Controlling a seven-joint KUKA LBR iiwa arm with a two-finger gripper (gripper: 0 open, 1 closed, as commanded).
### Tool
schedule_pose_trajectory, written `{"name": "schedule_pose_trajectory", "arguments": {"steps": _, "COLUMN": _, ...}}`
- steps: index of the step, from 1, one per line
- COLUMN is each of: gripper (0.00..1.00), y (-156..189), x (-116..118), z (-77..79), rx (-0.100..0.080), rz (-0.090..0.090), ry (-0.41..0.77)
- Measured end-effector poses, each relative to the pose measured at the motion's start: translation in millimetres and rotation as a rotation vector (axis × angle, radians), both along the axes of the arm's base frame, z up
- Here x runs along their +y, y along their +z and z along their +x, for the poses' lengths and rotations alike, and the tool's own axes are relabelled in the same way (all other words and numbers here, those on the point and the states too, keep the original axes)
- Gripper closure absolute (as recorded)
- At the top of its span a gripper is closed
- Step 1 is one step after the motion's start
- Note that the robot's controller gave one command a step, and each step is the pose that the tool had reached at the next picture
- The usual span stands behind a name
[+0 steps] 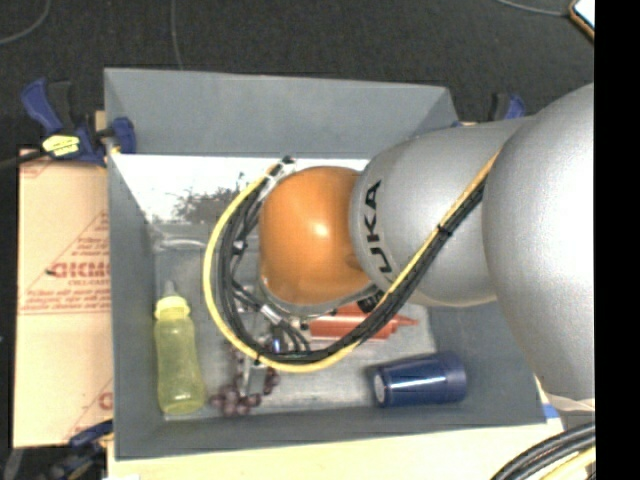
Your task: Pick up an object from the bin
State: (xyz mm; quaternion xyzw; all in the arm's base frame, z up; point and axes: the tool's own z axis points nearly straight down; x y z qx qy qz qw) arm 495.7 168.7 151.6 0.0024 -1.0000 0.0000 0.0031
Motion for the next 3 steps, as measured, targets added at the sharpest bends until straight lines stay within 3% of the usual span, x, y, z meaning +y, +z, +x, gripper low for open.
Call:
{"name": "schedule_pose_trajectory", "arguments": {"steps": 1, "gripper": 0.0, "y": 4.6, "x": -0.9, "z": 2.0, "rx": -0.008, "rz": 0.002, "ry": -0.006}}
{"name": "schedule_pose_trajectory", "arguments": {"steps": 2, "gripper": 0.0, "y": -79.0, "x": -9.5, "z": -16.3, "rx": -0.023, "rz": 0.004, "ry": 0.5}}
{"name": "schedule_pose_trajectory", "arguments": {"steps": 3, "gripper": 0.0, "y": -31.9, "x": -17.0, "z": -13.7, "rx": -0.011, "rz": 0.003, "ry": 0.519}}
